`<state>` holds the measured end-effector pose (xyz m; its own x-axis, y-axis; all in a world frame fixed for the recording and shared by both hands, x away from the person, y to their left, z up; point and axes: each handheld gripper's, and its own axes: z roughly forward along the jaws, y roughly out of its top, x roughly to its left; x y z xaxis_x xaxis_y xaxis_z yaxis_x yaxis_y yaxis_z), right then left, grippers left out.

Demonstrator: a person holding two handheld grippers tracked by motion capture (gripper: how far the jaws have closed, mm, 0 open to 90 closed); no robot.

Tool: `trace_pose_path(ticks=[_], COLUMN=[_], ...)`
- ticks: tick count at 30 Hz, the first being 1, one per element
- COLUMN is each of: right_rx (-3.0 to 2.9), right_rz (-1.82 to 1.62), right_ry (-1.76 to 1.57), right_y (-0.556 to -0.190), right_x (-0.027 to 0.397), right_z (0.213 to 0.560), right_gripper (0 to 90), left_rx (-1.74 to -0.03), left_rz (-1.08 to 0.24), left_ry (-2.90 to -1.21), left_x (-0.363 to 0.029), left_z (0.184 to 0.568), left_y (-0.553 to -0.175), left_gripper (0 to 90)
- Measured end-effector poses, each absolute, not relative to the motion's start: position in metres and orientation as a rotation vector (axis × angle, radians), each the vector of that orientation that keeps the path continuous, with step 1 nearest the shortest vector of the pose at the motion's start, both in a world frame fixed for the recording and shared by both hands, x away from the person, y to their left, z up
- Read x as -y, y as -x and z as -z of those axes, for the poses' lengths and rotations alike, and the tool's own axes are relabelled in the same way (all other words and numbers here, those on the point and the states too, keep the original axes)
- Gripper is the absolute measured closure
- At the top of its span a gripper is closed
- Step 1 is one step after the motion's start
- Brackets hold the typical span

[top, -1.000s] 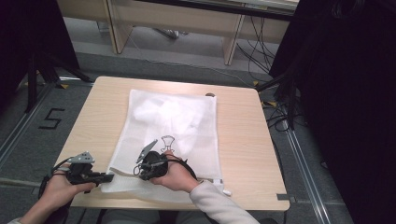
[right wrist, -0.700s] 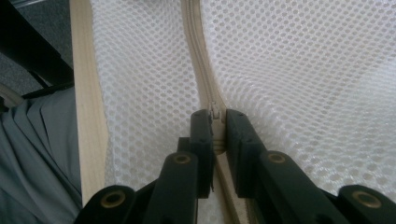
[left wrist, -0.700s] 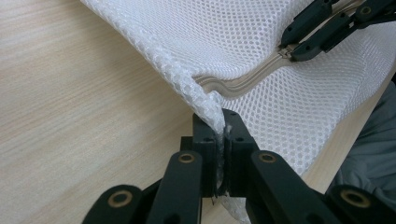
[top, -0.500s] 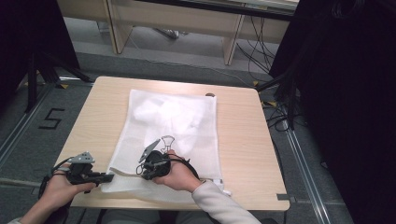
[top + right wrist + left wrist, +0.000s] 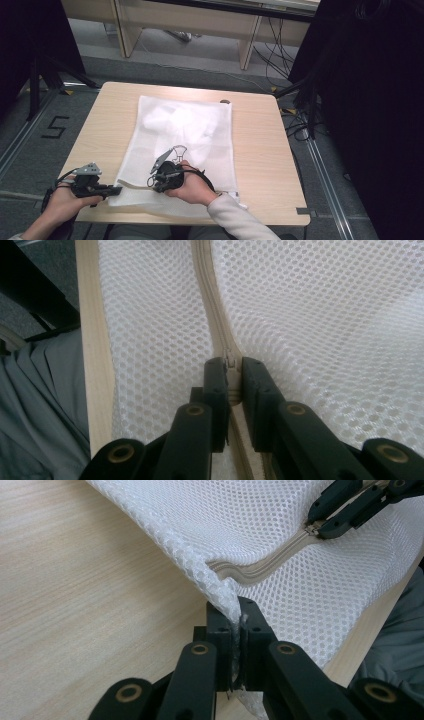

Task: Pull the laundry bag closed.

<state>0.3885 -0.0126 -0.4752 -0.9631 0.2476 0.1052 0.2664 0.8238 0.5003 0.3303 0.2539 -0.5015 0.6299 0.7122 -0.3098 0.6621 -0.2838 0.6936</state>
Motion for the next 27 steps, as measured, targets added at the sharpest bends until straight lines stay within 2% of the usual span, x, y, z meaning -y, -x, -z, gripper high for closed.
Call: trace_pose_path(ticks=[27], right_rx=[2.970], right_rz=[0.820], right_ry=[0.446], right_y=[-0.391], right_x=[0.023], right_z=[0.472], right_gripper=[82.3], left_rx=[-1.086], left_rz=[-0.080], left_ry=[-2.013], left_x=[-0.254], left_z=[0.501], left_y=[-0.330], left_gripper=[85.3])
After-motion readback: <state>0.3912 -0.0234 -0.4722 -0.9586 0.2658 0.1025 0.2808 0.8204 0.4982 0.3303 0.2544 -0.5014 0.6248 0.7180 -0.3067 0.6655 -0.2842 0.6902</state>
